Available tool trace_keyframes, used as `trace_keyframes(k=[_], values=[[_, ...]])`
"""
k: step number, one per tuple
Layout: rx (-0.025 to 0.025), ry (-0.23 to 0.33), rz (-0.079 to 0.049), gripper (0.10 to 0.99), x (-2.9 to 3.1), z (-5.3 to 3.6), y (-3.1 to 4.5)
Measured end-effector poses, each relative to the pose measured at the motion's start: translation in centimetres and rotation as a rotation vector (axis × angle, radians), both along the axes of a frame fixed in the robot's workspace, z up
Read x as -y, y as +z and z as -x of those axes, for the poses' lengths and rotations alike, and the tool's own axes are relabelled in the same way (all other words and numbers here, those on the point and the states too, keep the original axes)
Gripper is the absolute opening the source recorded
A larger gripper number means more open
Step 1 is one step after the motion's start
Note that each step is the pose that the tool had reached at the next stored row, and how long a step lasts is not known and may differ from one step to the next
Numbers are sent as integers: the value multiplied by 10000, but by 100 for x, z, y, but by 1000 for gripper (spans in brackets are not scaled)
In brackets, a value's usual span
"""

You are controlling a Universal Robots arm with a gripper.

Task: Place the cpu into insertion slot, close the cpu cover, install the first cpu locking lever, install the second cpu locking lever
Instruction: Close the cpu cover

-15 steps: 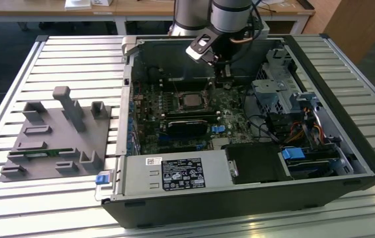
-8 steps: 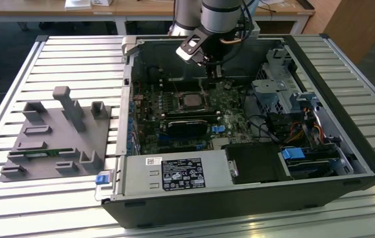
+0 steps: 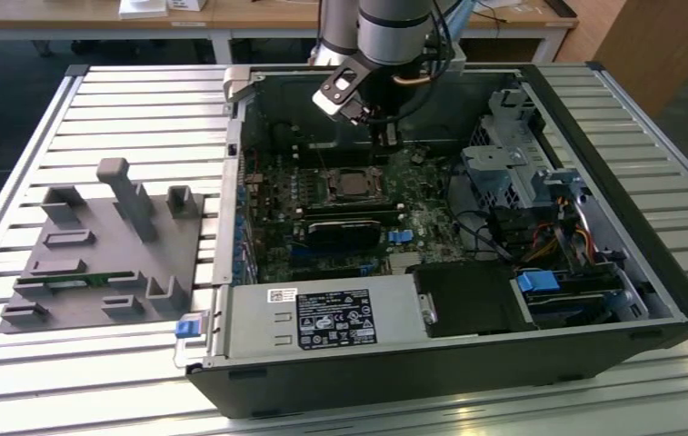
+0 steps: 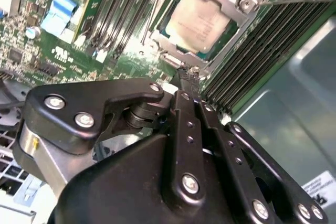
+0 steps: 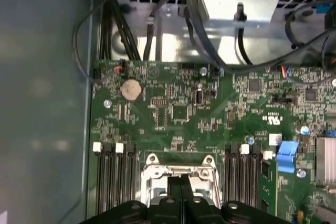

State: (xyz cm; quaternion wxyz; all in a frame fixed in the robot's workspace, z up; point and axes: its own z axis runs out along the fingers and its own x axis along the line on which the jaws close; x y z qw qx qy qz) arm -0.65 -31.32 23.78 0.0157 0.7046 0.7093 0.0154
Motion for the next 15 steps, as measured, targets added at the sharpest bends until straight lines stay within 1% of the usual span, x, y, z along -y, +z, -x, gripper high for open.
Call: trace_keyframes(k=[3, 7, 8, 10, 11, 12, 13, 15], values=[[-1, 0, 2, 106, 19, 28, -44], [-2, 3, 0, 106, 59, 30, -63], [-25, 7, -4, 106, 61, 30, -69], [-171, 17, -1, 106, 64, 30, -83], [-232, 23, -1, 106, 65, 30, -91], [-265, 28, -1, 106, 65, 33, -104], [-273, 35, 0, 106, 65, 40, -116], [-274, 51, -1, 106, 66, 70, -133]])
